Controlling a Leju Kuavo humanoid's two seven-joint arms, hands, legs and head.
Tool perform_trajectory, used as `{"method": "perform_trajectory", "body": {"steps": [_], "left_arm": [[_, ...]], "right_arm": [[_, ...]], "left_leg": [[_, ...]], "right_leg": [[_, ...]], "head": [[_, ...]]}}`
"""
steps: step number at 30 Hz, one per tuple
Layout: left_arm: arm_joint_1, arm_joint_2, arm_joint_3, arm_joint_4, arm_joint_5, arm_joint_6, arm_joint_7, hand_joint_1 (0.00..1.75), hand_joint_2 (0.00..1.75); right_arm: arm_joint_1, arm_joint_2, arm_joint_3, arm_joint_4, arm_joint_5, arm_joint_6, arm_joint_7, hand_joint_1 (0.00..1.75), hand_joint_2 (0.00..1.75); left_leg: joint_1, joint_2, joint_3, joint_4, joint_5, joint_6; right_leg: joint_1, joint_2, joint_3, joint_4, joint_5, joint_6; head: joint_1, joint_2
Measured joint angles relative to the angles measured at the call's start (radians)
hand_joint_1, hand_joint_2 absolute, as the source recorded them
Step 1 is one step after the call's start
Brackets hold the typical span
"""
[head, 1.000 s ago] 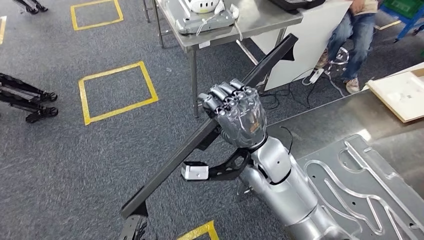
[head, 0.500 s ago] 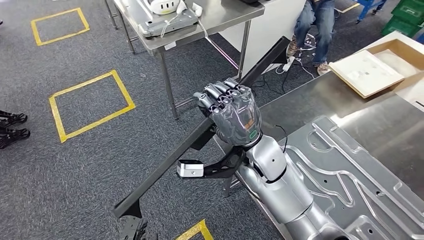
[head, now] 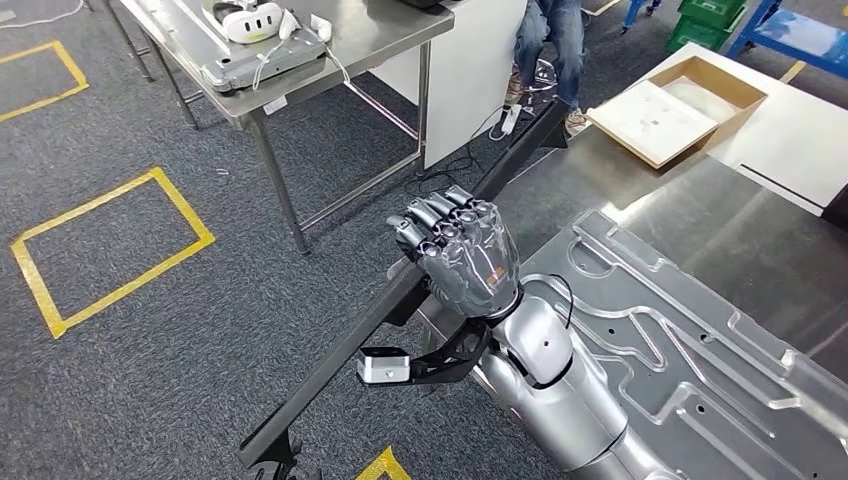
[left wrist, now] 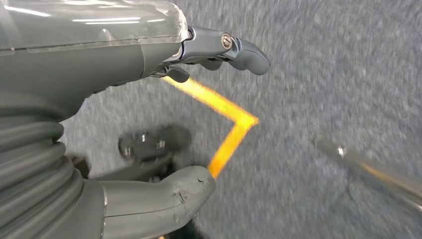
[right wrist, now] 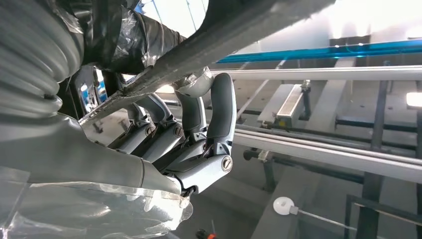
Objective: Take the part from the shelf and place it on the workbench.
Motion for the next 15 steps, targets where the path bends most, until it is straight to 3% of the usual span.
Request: {"method": "perform_trajectory", "body": {"steps": [2,4,5,6,9,11,13,15], "left_arm": [[0.001,-0.001,-0.001,0.000,0.000,0.000,0.000,0.00,1.75],[0.003,-0.001,-0.003,0.000,-0.001,-0.002,-0.001,0.00,1.75],[0.003,-0.002,-0.004,0.000,-0.002,-0.003,-0.002,0.00,1.75],[0.001,-0.002,-0.005,0.000,-0.003,-0.004,-0.003,0.00,1.75],[-0.007,-0.007,-0.009,0.000,-0.004,-0.006,-0.006,0.00,1.75],[-0.010,-0.009,-0.011,0.000,-0.004,-0.008,-0.006,0.00,1.75],[-0.012,-0.010,-0.013,0.000,-0.004,-0.010,-0.006,0.00,1.75],[-0.015,-0.011,-0.015,0.000,-0.004,-0.012,-0.007,0.00,1.75]], "right_arm": [[-0.004,-0.002,-0.001,0.001,-0.001,0.000,0.002,1.75,1.75],[-0.005,-0.003,-0.002,0.005,0.001,0.000,0.005,1.75,1.75],[-0.005,-0.004,-0.002,0.008,0.003,0.000,0.008,1.75,1.75],[-0.005,-0.005,-0.002,0.010,0.006,0.000,0.011,1.75,1.75],[-0.011,-0.007,-0.002,0.013,0.017,0.000,0.021,1.75,1.75],[-0.018,-0.008,-0.002,0.013,0.020,0.000,0.029,1.75,1.75],[-0.023,-0.010,-0.005,0.014,0.020,-0.001,0.036,1.75,1.75],[-0.029,-0.012,-0.011,0.014,0.020,-0.001,0.041,1.75,1.75]], "left_leg": [[-0.001,0.024,0.001,-0.005,0.002,0.009],[-0.005,0.050,0.001,-0.005,0.001,0.012],[-0.005,0.062,0.001,-0.005,0.000,0.012],[-0.005,0.073,0.002,-0.004,-0.002,0.011],[-0.009,0.102,0.011,-0.003,-0.009,0.002],[-0.015,0.119,0.015,-0.003,-0.014,-0.007],[-0.017,0.137,0.020,-0.005,-0.019,-0.018],[-0.014,0.114,0.014,0.021,-0.043,-0.028]], "right_leg": [[0.000,-0.059,-0.048,0.102,-0.057,0.009],[-0.005,-0.081,-0.102,0.211,-0.098,0.016],[-0.006,-0.086,-0.111,0.227,-0.094,0.018],[-0.007,-0.090,-0.100,0.206,-0.072,0.019],[0.002,-0.138,-0.004,0.022,0.010,0.009],[0.012,-0.158,0.022,-0.036,0.019,-0.006],[0.013,-0.136,0.022,-0.040,0.021,-0.019],[0.006,-0.115,0.026,-0.047,0.026,-0.033]], "head": [[0.004,0.000],[0.005,0.000],[0.005,0.000],[0.005,0.000],[0.005,0.000],[0.004,0.000],[0.004,0.000],[0.004,0.000]]}}
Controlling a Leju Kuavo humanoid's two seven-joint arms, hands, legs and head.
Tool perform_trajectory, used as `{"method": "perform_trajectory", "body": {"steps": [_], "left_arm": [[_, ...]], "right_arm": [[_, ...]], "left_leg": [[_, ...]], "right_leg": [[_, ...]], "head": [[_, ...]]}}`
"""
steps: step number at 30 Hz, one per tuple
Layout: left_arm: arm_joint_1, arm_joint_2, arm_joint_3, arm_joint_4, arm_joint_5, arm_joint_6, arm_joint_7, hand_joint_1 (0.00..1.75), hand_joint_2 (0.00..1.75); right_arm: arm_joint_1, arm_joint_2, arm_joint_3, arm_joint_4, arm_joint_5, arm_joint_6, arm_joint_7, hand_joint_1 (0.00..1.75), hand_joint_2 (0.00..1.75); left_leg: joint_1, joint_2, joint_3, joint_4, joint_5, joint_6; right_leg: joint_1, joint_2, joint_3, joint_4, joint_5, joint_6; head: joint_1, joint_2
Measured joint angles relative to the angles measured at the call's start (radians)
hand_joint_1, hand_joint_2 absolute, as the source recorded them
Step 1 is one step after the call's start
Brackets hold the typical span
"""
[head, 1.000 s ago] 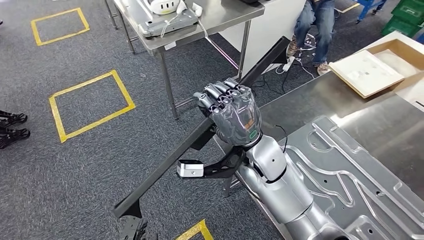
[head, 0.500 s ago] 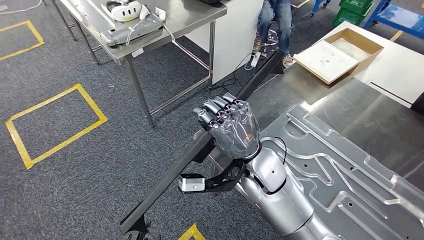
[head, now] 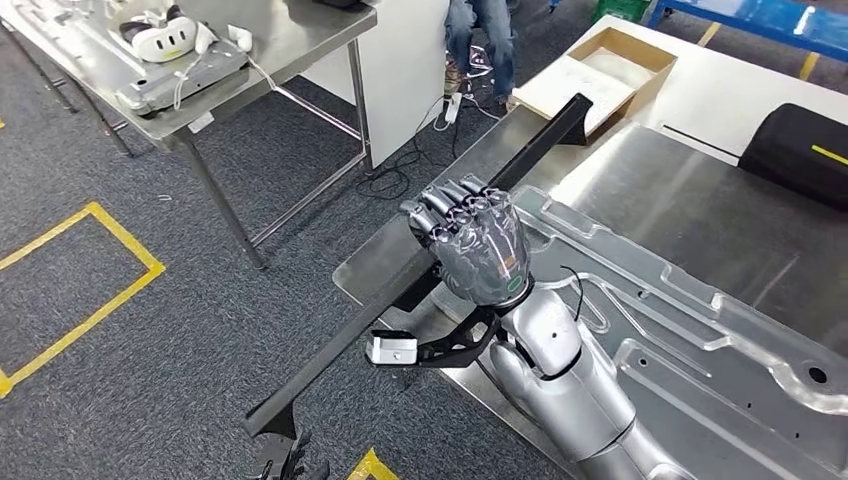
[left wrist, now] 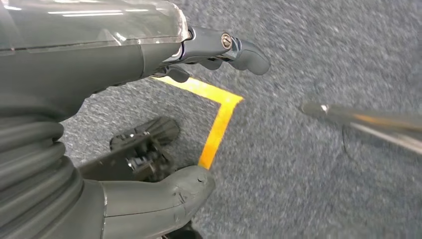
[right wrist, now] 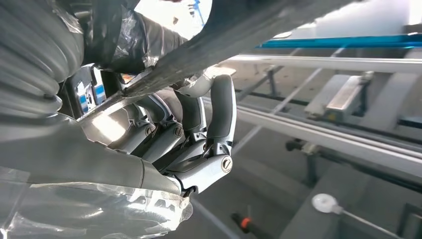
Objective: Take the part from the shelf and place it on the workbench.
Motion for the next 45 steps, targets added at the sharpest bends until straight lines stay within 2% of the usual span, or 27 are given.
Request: {"method": "perform_trajectory", "body": {"steps": [3,4,5,6,7,9,11,14,16,18,20,21,22,24,26,27,29,31,33,34,35,36,38,40,42,44,45], "left_arm": [[0.002,0.000,-0.001,0.000,0.000,-0.002,-0.001,0.00,1.75],[0.004,0.000,-0.001,0.000,0.000,-0.002,-0.001,0.00,1.75],[0.007,0.000,-0.001,0.000,0.000,-0.002,0.000,0.00,1.75],[0.008,0.000,-0.001,0.000,0.000,-0.002,0.000,0.00,1.75],[0.008,0.000,-0.001,0.000,0.000,-0.002,0.000,0.00,1.75],[0.007,0.000,-0.002,0.000,0.000,-0.003,-0.001,0.00,1.75],[0.007,0.000,-0.004,0.000,0.001,-0.004,-0.001,0.00,1.75],[0.007,-0.002,-0.006,0.000,0.002,-0.009,-0.002,0.00,1.75],[0.004,-0.004,-0.007,0.000,0.003,-0.010,-0.002,0.00,1.75],[0.005,-0.004,-0.007,-0.001,0.004,-0.011,-0.002,0.00,1.75],[0.008,-0.003,-0.007,-0.001,0.004,-0.011,-0.002,0.00,1.75],[0.009,-0.002,-0.007,-0.001,0.004,-0.010,-0.001,0.00,1.75],[0.009,-0.002,-0.007,-0.001,0.004,-0.010,-0.001,0.00,1.75],[0.009,-0.003,-0.007,-0.001,0.004,-0.009,-0.001,0.00,1.75],[0.008,-0.002,-0.007,-0.001,0.004,-0.009,-0.001,0.00,1.75],[0.008,-0.002,-0.007,-0.001,0.004,-0.009,-0.001,0.00,1.75],[0.007,-0.002,-0.007,-0.001,0.004,-0.008,-0.001,0.00,1.75],[0.005,-0.002,-0.007,-0.001,0.004,-0.008,-0.001,0.00,1.75],[0.006,-0.002,-0.007,-0.001,0.004,-0.008,-0.001,0.00,1.75],[0.008,-0.002,-0.007,-0.001,0.004,-0.008,-0.001,0.00,1.75],[0.011,-0.002,-0.007,-0.001,0.004,-0.008,-0.001,0.00,1.75],[0.014,-0.002,-0.007,-0.001,0.004,-0.008,-0.001,0.00,1.75],[0.015,-0.001,-0.007,-0.001,0.005,-0.008,-0.001,0.00,1.75],[0.014,0.000,-0.007,-0.001,0.005,-0.008,-0.001,0.00,1.75],[0.013,0.001,-0.007,-0.001,0.005,-0.008,-0.001,0.00,1.75],[0.013,0.001,-0.007,-0.001,0.005,-0.008,-0.001,0.00,1.75],[0.011,0.000,-0.008,-0.002,0.005,-0.008,-0.001,0.00,1.75]], "right_arm": [[-0.012,-0.001,-0.003,0.002,0.000,0.000,0.003,1.75,1.75],[-0.012,-0.002,-0.003,0.003,0.000,0.000,0.003,1.75,1.75],[-0.012,-0.003,-0.003,0.004,0.000,0.000,0.003,1.75,1.75],[-0.012,-0.004,-0.003,0.005,0.000,0.000,0.004,1.75,1.75],[-0.013,-0.005,-0.003,0.006,0.000,0.000,0.006,1.75,1.75],[-0.018,-0.006,-0.004,0.006,0.000,0.000,0.011,1.75,1.75],[-0.022,-0.007,-0.004,0.006,0.000,0.000,0.015,1.75,1.75],[-0.024,-0.011,-0.008,0.007,0.005,0.000,0.019,1.75,1.75],[-0.029,-0.013,-0.013,0.007,0.008,0.000,0.022,1.75,1.75],[-0.033,-0.014,-0.014,0.008,0.010,0.000,0.023,1.75,1.75],[-0.033,-0.015,-0.015,0.012,0.013,0.000,0.026,1.75,1.75],[-0.033,-0.015,-0.015,0.014,0.014,0.000,0.028,1.75,1.75],[-0.033,-0.016,-0.016,0.016,0.015,0.000,0.031,1.75,1.75],[-0.034,-0.016,-0.017,0.018,0.016,0.000,0.033,1.75,1.75],[-0.037,-0.016,-0.018,0.018,0.016,0.000,0.035,1.75,1.75],[-0.038,-0.016,-0.018,0.019,0.016,0.000,0.036,1.75,1.75],[-0.038,-0.017,-0.020,0.020,0.016,0.000,0.038,1.75,1.75],[-0.041,-0.017,-0.020,0.021,0.016,0.000,0.039,1.75,1.75],[-0.043,-0.015,-0.020,0.023,0.016,0.000,0.041,1.75,1.75],[-0.043,-0.014,-0.020,0.024,0.016,0.000,0.042,1.75,1.75],[-0.042,-0.014,-0.020,0.027,0.016,0.000,0.043,1.75,1.75],[-0.041,-0.014,-0.020,0.029,0.016,0.000,0.044,1.75,1.75],[-0.040,-0.014,-0.020,0.032,0.016,0.000,0.046,1.75,1.75],[-0.042,-0.014,-0.020,0.033,0.017,0.000,0.047,1.75,1.75],[-0.043,-0.013,-0.020,0.034,0.018,0.000,0.049,1.75,1.75],[-0.043,-0.014,-0.021,0.035,0.018,0.000,0.049,1.75,1.75],[-0.042,-0.014,-0.021,0.036,0.018,0.000,0.050,1.75,1.75]], "left_leg": [[0.004,-0.067,-0.073,0.170,-0.089,-0.007],[0.004,-0.074,-0.103,0.229,-0.107,-0.009],[0.004,-0.077,-0.120,0.259,-0.107,-0.009],[0.004,-0.079,-0.121,0.250,-0.086,-0.008],[0.005,-0.084,-0.103,0.203,-0.050,-0.006],[0.007,-0.121,-0.050,0.068,0.017,0.002],[0.007,-0.152,-0.021,-0.002,0.036,0.007],[0.006,-0.133,-0.017,-0.015,0.040,0.018],[0.010,-0.110,-0.012,-0.027,0.047,0.031],[0.009,-0.086,-0.010,-0.031,0.049,0.039],[0.008,-0.061,-0.010,-0.031,0.047,0.041],[0.008,-0.048,-0.010,-0.031,0.045,0.040],[0.008,-0.037,-0.008,-0.030,0.043,0.038],[0.006,-0.016,-0.001,-0.030,0.037,0.032],[0.001,-0.001,0.005,-0.029,0.031,0.022],[-0.001,0.007,0.007,-0.030,0.029,0.017],[-0.002,0.020,0.012,-0.031,0.024,0.005],[0.002,-0.007,0.002,0.003,-0.004,-0.004],[0.005,-0.056,-0.047,0.114,-0.063,-0.009],[0.005,-0.069,-0.082,0.184,-0.091,-0.010],[0.005,-0.075,-0.111,0.238,-0.105,-0.011],[0.005,-0.078,-0.126,0.260,-0.100,-0.011],[0.006,-0.087,-0.102,0.187,-0.035,-0.008],[0.009,-0.125,-0.048,0.055,0.025,-0.001],[0.009,-0.151,-0.024,-0.003,0.038,0.005],[0.008,-0.139,-0.023,-0.009,0.041,0.012],[0.009,-0.128,-0.022,-0.013,0.045,0.018]], "right_leg": [[-0.005,0.031,0.002,-0.003,0.003,-0.013],[-0.004,0.043,0.002,-0.002,0.003,-0.014],[-0.003,0.058,0.002,0.000,0.003,-0.014],[-0.003,0.072,0.001,0.003,0.002,-0.014],[-0.003,0.086,0.002,0.005,0.001,-0.013],[-0.003,0.111,-0.002,0.013,-0.001,-0.008],[-0.005,0.132,-0.011,0.019,-0.001,0.003],[-0.010,0.150,-0.020,0.017,0.005,0.022],[-0.006,0.109,-0.040,0.056,-0.021,0.031],[-0.007,0.052,-0.092,0.166,-0.079,0.038],[-0.013,0.032,-0.142,0.264,-0.111,0.045],[-0.015,0.027,-0.143,0.267,-0.101,0.047],[-0.017,0.021,-0.125,0.233,-0.076,0.047],[-0.013,-0.011,-0.052,0.100,-0.018,0.041],[-0.003,-0.036,-0.008,0.015,0.004,0.030],[0.002,-0.037,-0.006,0.006,0.000,0.025],[0.000,-0.014,-0.006,0.003,0.003,0.016],[-0.007,0.005,-0.001,-0.004,0.007,0.004],[-0.010,0.024,0.001,-0.008,0.010,-0.005],[-0.010,0.035,0.000,-0.007,0.010,-0.007],[-0.009,0.048,0.000,-0.005,0.010,-0.008],[-0.008,0.062,-0.001,-0.003,0.009,-0.008],[-0.008,0.090,-0.001,0.004,0.007,-0.007],[-0.008,0.116,-0.005,0.014,0.003,-0.001],[-0.010,0.137,-0.014,0.019,0.004,0.011],[-0.012,0.156,-0.021,0.016,0.010,0.024],[-0.012,0.150,-0.023,0.017,0.009,0.030]], "head": [[-0.001,0.000],[-0.001,0.000],[-0.001,0.000],[-0.001,0.000],[-0.001,0.000],[-0.001,0.000],[-0.001,0.000],[-0.001,0.000],[0.003,0.000],[0.006,0.000],[0.006,0.000],[0.006,0.000],[0.006,0.000],[0.006,0.000],[0.005,0.000],[0.005,0.000],[0.005,0.000],[0.004,0.000],[0.004,0.000],[0.003,0.000],[0.004,0.000],[0.004,0.000],[0.004,0.000],[0.004,0.000],[0.004,0.000],[0.004,0.000],[0.004,0.000]]}}
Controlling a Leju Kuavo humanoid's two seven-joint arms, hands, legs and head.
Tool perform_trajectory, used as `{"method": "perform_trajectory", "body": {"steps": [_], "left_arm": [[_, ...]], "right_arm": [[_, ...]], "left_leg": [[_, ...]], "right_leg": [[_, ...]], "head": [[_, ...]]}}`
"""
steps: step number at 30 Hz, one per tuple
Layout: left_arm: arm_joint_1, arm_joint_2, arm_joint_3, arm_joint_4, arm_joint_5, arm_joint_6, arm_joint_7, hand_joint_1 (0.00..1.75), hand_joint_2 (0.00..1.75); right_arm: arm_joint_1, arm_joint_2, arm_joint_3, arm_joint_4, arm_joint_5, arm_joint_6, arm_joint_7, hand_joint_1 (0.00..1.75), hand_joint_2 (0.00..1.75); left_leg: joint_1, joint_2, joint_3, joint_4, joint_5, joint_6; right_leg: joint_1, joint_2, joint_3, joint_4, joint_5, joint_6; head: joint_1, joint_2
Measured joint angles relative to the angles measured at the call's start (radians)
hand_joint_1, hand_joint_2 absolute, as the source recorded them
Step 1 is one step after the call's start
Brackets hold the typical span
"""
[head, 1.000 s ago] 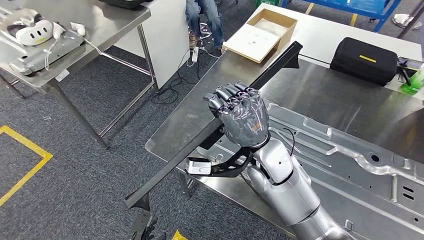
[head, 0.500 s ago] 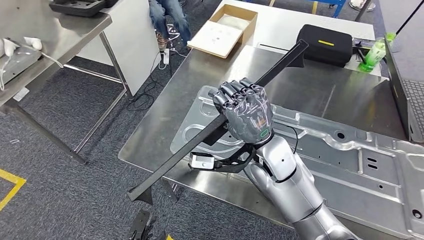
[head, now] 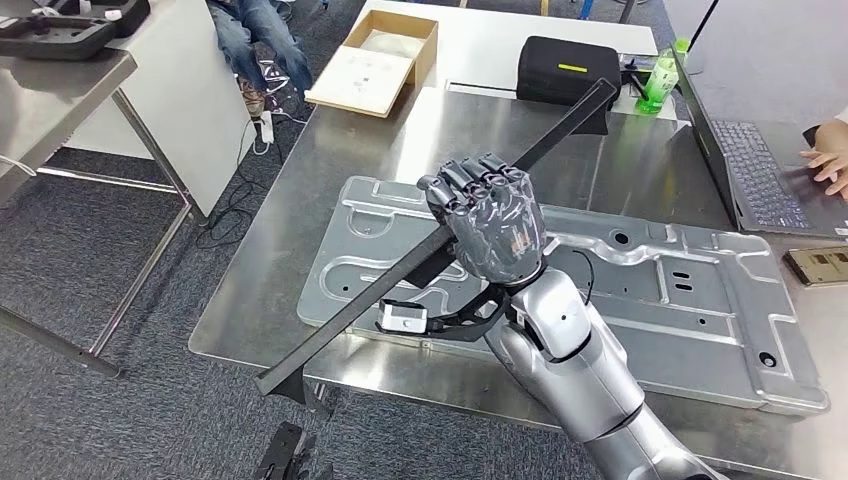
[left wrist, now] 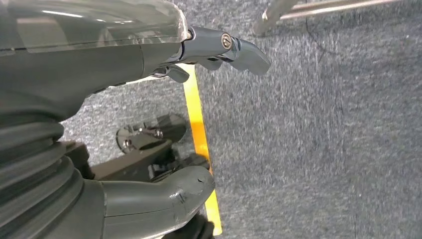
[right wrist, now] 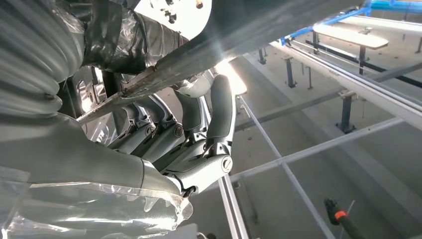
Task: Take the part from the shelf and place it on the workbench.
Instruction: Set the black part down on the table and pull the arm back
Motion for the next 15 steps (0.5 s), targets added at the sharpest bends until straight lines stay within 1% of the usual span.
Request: {"method": "perform_trajectory", "body": {"steps": [1,2,3,4,5,6,7,8,9,10,11,12,13,14,15], "left_arm": [[-0.002,-0.001,0.000,-0.001,0.000,0.000,0.000,0.00,1.75],[-0.004,-0.002,0.000,-0.001,0.000,0.001,0.000,0.00,1.75],[-0.005,-0.002,-0.001,-0.002,0.001,0.001,0.000,0.00,1.75],[-0.005,-0.002,-0.001,-0.002,0.001,0.002,0.000,0.00,1.75],[-0.003,-0.001,-0.001,-0.002,0.001,0.002,0.000,0.00,1.75],[-0.002,-0.001,-0.001,-0.002,0.001,0.002,0.000,0.00,1.75],[-0.001,-0.001,-0.001,-0.002,0.001,0.002,0.000,0.00,1.75],[-0.001,-0.001,-0.001,-0.002,0.001,0.002,0.000,0.00,1.75],[-0.002,-0.001,-0.001,-0.002,0.001,0.002,0.000,0.00,1.75],[-0.003,-0.001,-0.001,-0.002,0.001,0.002,0.000,0.00,1.75],[-0.004,-0.001,-0.001,-0.002,0.001,0.002,0.000,0.00,1.75],[-0.005,-0.001,-0.001,-0.002,0.001,0.001,0.000,0.00,1.75],[-0.006,-0.001,-0.001,-0.002,0.001,0.001,0.000,0.00,1.75],[-0.007,-0.001,-0.001,-0.002,0.000,0.001,0.000,0.00,1.75],[-0.008,-0.002,-0.001,-0.002,0.000,0.001,0.000,0.00,1.75]], "right_arm": [[-0.001,0.000,-0.001,0.000,0.000,0.000,0.001,1.75,1.75],[-0.003,0.000,-0.002,0.000,0.000,0.000,0.001,1.75,1.75],[-0.003,0.000,-0.003,0.000,0.000,0.000,0.002,1.75,1.75],[-0.004,0.000,-0.003,0.001,0.000,0.000,0.002,1.75,1.75],[-0.004,0.000,-0.003,0.002,0.000,0.000,0.002,1.75,1.75],[-0.002,-0.001,-0.003,0.004,0.000,0.000,0.002,1.75,1.75],[-0.002,-0.001,-0.003,0.006,0.000,0.000,0.002,1.75,1.75],[-0.002,-0.001,-0.004,0.008,0.000,0.000,0.002,1.75,1.75],[-0.002,-0.001,-0.004,0.009,0.000,0.000,0.002,1.75,1.75],[-0.003,-0.001,-0.004,0.009,0.000,0.000,0.002,1.75,1.75],[-0.005,0.000,-0.004,0.009,0.000,0.000,0.002,1.75,1.75],[-0.006,0.000,-0.004,0.009,0.000,0.000,0.002,1.75,1.75],[-0.007,0.000,-0.004,0.009,0.000,0.000,0.002,1.75,1.75],[-0.008,0.000,-0.004,0.009,0.000,0.000,0.002,1.75,1.75],[-0.008,0.000,-0.004,0.009,0.000,0.000,0.002,1.75,1.75]], "left_leg": [[0.002,0.010,0.002,-0.005,0.004,0.006],[0.005,0.022,0.003,-0.010,0.007,0.012],[0.004,0.033,0.004,-0.011,0.008,0.016],[0.003,0.044,0.004,-0.012,0.007,0.018],[0.002,0.057,0.003,-0.011,0.007,0.019],[0.001,0.070,0.003,-0.011,0.006,0.019],[0.001,0.082,0.003,-0.011,0.004,0.019],[0.001,0.094,0.004,-0.011,0.003,0.018],[0.001,0.104,0.007,-0.011,0.001,0.016],[0.000,0.113,0.009,-0.011,-0.001,0.013],[-0.003,0.121,0.011,-0.010,-0.004,0.009],[-0.006,0.129,0.014,-0.010,-0.006,0.005],[-0.009,0.137,0.016,-0.011,-0.009,-0.001],[-0.011,0.147,0.019,-0.012,-0.011,-0.006],[-0.012,0.154,0.021,-0.013,-0.014,-0.012]], "right_leg": [[0.002,-0.019,-0.005,0.009,-0.007,0.004],[0.004,-0.049,-0.018,0.039,-0.026,0.008],[0.004,-0.084,-0.041,0.088,-0.055,0.012],[0.003,-0.107,-0.071,0.151,-0.086,0.016],[0.001,-0.120,-0.103,0.215,-0.112,0.020],[-0.002,-0.123,-0.123,0.256,-0.123,0.023],[-0.003,-0.125,-0.127,0.265,-0.116,0.024],[-0.003,-0.129,-0.112,0.235,-0.092,0.024],[-0.003,-0.138,-0.078,0.175,-0.059,0.022],[0.000,-0.156,-0.042,0.105,-0.032,0.018],[0.005,-0.175,-0.011,0.047,-0.014,0.012],[0.010,-0.188,0.007,0.010,-0.007,0.005],[0.015,-0.192,0.012,-0.003,-0.009,-0.002],[0.018,-0.184,0.011,-0.005,-0.010,-0.009],[0.017,-0.172,0.012,-0.007,-0.008,-0.015]], "head": [[0.002,0.000],[0.005,0.000],[0.007,0.000],[0.010,0.000],[0.009,0.000],[0.009,0.000],[0.010,0.000],[0.009,0.000],[0.009,0.000],[0.009,0.000],[0.009,0.000],[0.009,0.000],[0.009,0.000],[0.009,0.000],[0.009,0.000]]}}
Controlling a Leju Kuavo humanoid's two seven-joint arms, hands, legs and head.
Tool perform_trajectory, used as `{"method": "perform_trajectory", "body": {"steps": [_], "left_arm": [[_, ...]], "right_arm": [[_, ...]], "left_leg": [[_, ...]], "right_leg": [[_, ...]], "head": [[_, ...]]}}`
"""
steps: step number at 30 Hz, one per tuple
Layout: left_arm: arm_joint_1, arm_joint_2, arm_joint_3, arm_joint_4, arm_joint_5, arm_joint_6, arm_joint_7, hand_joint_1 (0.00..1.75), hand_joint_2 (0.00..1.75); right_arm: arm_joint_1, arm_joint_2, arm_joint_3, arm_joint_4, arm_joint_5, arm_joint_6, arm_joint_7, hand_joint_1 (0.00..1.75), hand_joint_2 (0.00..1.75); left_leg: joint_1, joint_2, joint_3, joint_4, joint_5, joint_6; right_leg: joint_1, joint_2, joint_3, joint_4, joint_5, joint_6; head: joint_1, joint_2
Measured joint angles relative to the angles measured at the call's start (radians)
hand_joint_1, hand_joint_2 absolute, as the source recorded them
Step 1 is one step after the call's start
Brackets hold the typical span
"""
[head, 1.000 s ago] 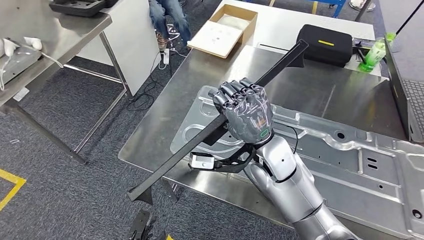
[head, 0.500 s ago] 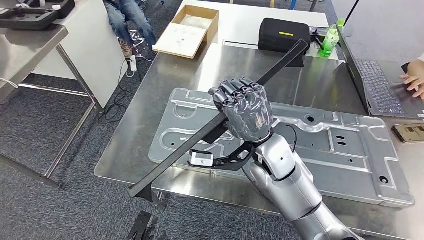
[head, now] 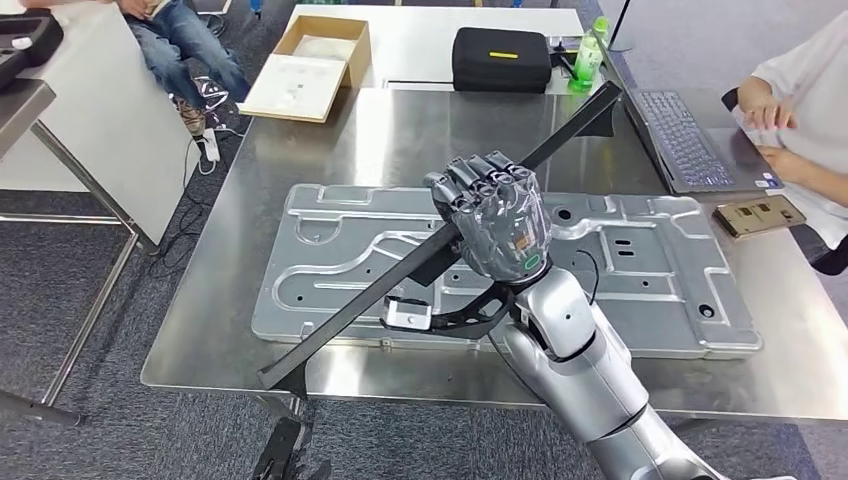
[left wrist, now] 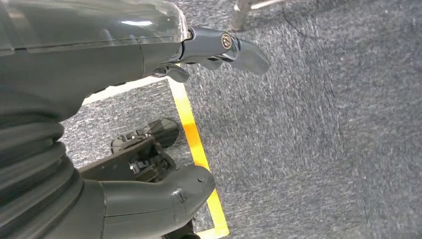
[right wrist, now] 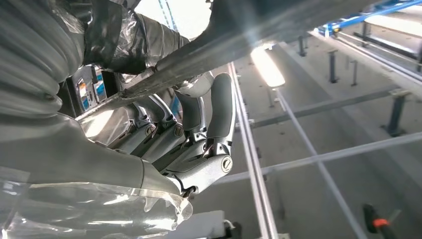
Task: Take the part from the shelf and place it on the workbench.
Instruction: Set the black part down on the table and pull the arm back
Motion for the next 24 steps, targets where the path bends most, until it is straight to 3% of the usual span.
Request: {"method": "perform_trajectory", "body": {"steps": [1,3,5,6,7,8,9,11,12,15,17,19,21,22,23,24], "left_arm": [[-0.002,0.000,0.000,0.000,0.000,0.000,0.000,0.00,1.75],[-0.005,0.000,-0.001,0.000,-0.001,-0.002,0.000,0.00,1.75],[-0.003,0.000,-0.001,0.000,-0.001,-0.002,0.001,0.00,1.75],[0.000,0.000,-0.001,0.000,-0.001,-0.003,0.002,0.00,1.75],[0.002,0.000,-0.001,0.000,-0.001,-0.003,0.003,0.00,1.75],[0.003,0.000,-0.001,0.000,-0.001,-0.003,0.004,0.00,1.75],[0.002,0.000,-0.001,0.000,-0.001,-0.003,0.005,0.00,1.75],[0.000,0.001,-0.001,0.000,-0.002,-0.003,0.007,0.00,1.75],[-0.002,0.001,-0.001,0.000,-0.002,-0.003,0.007,0.00,1.75],[-0.004,0.001,-0.001,0.000,-0.001,-0.003,0.007,0.00,1.75],[-0.004,-0.001,-0.003,0.000,-0.001,-0.002,0.006,0.00,1.75],[-0.003,-0.002,-0.004,0.000,-0.002,-0.002,0.006,0.00,1.75],[-0.001,-0.002,-0.005,0.000,-0.002,-0.002,0.006,0.00,1.75],[0.000,-0.001,-0.005,0.000,-0.002,-0.001,0.006,0.00,1.75],[0.000,-0.001,-0.005,0.000,-0.002,0.000,0.006,0.00,1.75],[0.000,-0.001,-0.005,0.000,-0.002,0.002,0.006,0.00,1.75]], "right_arm": [[-0.001,0.000,0.000,0.000,0.000,0.000,0.000,1.75,1.75],[-0.003,0.001,-0.001,0.001,0.000,0.000,0.000,1.75,1.75],[-0.004,0.003,-0.001,0.003,0.000,0.001,0.000,1.75,1.75],[-0.004,0.004,0.000,0.005,0.001,0.001,0.000,1.75,1.75],[-0.003,0.004,0.000,0.007,0.001,0.001,0.000,1.75,1.75],[-0.003,0.004,0.000,0.009,0.003,0.001,0.000,1.75,1.75],[-0.003,0.004,0.000,0.011,0.005,0.001,0.000,1.75,1.75],[-0.004,0.004,0.000,0.013,0.011,0.001,0.000,1.75,1.75],[-0.004,0.004,0.000,0.014,0.016,0.001,0.000,1.75,1.75],[-0.005,0.004,-0.001,0.017,0.042,0.000,0.003,1.75,1.75],[-0.005,0.004,-0.001,0.017,0.054,0.000,0.006,1.75,1.75],[-0.006,0.004,-0.001,0.018,0.058,0.000,0.008,1.75,1.75],[-0.004,0.004,-0.001,0.020,0.061,0.000,0.009,1.75,1.75],[-0.001,0.004,-0.001,0.022,0.064,0.000,0.009,1.75,1.75],[0.000,0.004,-0.001,0.024,0.066,0.000,0.009,1.75,1.75],[0.001,0.004,-0.001,0.025,0.068,0.000,0.008,1.75,1.75]], "left_leg": [[0.002,-0.008,0.001,0.005,-0.007,-0.006],[0.006,-0.054,-0.023,0.065,-0.048,-0.015],[0.008,-0.097,-0.083,0.195,-0.110,-0.017],[0.008,-0.102,-0.114,0.253,-0.128,-0.017],[0.008,-0.104,-0.132,0.282,-0.128,-0.016],[0.007,-0.105,-0.133,0.274,-0.108,-0.014],[0.007,-0.107,-0.116,0.228,-0.071,-0.011],[0.006,-0.120,-0.063,0.093,-0.002,0.001],[0.004,-0.126,-0.043,0.044,0.016,0.006],[0.000,-0.131,-0.029,0.009,0.021,0.014],[0.006,-0.126,-0.022,-0.005,0.028,0.024],[0.011,-0.118,-0.017,-0.015,0.033,0.031],[0.011,-0.112,-0.016,-0.016,0.033,0.032],[0.011,-0.109,-0.016,-0.015,0.031,0.032],[0.011,-0.106,-0.016,-0.013,0.030,0.030],[0.012,-0.104,-0.015,-0.010,0.027,0.027]], "right_leg": [[-0.002,0.011,0.002,-0.003,0.002,-0.006],[-0.008,0.031,0.007,-0.010,0.006,-0.019],[-0.008,0.052,0.008,-0.010,0.005,-0.027],[-0.007,0.065,0.008,-0.009,0.005,-0.029],[-0.005,0.076,0.008,-0.008,0.004,-0.030],[-0.004,0.088,0.009,-0.006,0.003,-0.030],[-0.003,0.098,0.011,-0.004,0.002,-0.030],[-0.001,0.113,0.012,0.001,-0.003,-0.027],[-0.001,0.118,0.011,0.004,-0.005,-0.023],[-0.004,0.126,0.005,0.003,-0.004,-0.007],[-0.003,0.114,0.001,0.018,-0.018,0.003],[-0.003,0.082,-0.038,0.102,-0.068,0.011],[-0.009,0.058,-0.101,0.230,-0.122,0.019],[-0.013,0.053,-0.122,0.267,-0.129,0.023],[-0.017,0.050,-0.125,0.269,-0.117,0.026],[-0.021,0.047,-0.107,0.229,-0.087,0.028]], "head": [[0.000,0.000],[0.000,0.000],[-0.001,0.000],[-0.001,0.000],[-0.001,0.000],[-0.001,0.000],[-0.001,0.000],[-0.001,0.000],[-0.001,0.000],[0.000,0.000],[0.001,0.000],[0.003,0.000],[0.004,0.000],[0.004,0.000],[0.004,0.000],[0.004,0.000]]}}
